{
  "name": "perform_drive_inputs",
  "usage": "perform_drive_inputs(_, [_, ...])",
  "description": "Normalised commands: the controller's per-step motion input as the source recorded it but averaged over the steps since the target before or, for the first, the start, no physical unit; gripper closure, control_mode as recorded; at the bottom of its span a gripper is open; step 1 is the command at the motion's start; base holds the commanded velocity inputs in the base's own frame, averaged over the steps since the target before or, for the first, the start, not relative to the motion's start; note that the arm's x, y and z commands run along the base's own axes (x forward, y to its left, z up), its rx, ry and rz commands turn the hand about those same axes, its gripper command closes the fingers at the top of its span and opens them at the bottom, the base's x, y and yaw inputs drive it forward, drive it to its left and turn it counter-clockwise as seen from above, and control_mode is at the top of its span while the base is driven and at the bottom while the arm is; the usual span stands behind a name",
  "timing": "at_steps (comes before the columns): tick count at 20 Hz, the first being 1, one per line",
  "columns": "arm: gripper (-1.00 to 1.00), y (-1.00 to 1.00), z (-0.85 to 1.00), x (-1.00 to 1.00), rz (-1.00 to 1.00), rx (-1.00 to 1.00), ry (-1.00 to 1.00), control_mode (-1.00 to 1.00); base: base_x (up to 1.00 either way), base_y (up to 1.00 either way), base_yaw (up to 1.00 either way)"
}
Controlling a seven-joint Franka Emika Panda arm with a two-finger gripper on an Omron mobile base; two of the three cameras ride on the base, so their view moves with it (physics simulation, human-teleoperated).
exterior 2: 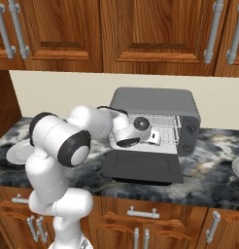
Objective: Open the toaster oven door. Place the bread on the top rack in the toaster oven and place the chicken drumstick on the bottom rack.
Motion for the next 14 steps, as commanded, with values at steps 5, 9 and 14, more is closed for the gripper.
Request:
perform_drive_inputs(5, [-1.0, -0.02, 0.1, -0.16, -0.01, 0.03, 0.0, -1.0, 0.0, 0.0, 0.0])
perform_drive_inputs(9, [-1.0, -0.15, 0.24, -0.48, 0.0, 0.01, 0.0, -1.0, 0.0, 0.0, 0.0])
perform_drive_inputs(14, [-1.0, -0.13, 0.41, -0.35, 0.0, 0.02, -0.03, -1.0, 0.0, 0.0, 0.0])
